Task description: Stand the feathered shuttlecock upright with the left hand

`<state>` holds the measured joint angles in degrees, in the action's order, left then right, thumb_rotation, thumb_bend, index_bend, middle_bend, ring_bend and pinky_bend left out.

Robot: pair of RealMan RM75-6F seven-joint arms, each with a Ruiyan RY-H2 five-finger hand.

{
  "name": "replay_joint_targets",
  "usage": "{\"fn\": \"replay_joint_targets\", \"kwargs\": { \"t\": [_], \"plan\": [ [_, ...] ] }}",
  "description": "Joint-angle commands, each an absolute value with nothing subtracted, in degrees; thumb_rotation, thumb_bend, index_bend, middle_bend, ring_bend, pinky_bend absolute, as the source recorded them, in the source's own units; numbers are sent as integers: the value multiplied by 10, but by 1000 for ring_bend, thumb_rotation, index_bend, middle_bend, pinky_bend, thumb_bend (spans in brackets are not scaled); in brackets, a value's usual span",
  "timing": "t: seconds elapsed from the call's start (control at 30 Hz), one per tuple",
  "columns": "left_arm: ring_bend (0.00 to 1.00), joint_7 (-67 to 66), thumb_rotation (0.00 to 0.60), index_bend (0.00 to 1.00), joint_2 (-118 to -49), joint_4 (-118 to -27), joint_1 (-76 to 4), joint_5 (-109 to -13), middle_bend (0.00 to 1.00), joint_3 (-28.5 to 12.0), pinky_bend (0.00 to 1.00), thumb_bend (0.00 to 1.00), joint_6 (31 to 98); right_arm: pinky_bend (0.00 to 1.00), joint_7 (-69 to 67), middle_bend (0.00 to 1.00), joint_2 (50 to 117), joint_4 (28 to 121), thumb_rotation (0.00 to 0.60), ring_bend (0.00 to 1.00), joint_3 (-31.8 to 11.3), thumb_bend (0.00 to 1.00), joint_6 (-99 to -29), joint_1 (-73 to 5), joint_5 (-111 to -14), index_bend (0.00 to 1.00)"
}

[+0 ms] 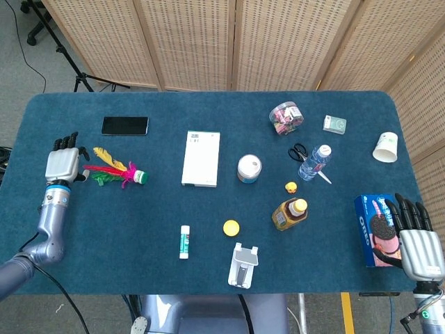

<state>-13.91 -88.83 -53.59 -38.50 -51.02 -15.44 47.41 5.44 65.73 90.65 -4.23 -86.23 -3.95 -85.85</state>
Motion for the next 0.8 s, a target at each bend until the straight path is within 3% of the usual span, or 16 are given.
{"fn": "replay_joint_targets", "kwargs": {
  "t": [0.03, 0.8],
  "plan": [
    [0, -140, 600, 529, -892, -533, -386, -513, 0, -152, 0, 333, 475, 0, 52, 0, 657, 906, 600, 0, -43, 0, -865, -39, -860, 0],
    [0, -116, 600, 671, -909, -505, -384, -535, 0, -154, 0, 408, 480, 0, 44, 0, 656, 905, 600, 0, -45, 0, -873, -36, -863, 0]
  ]
}}
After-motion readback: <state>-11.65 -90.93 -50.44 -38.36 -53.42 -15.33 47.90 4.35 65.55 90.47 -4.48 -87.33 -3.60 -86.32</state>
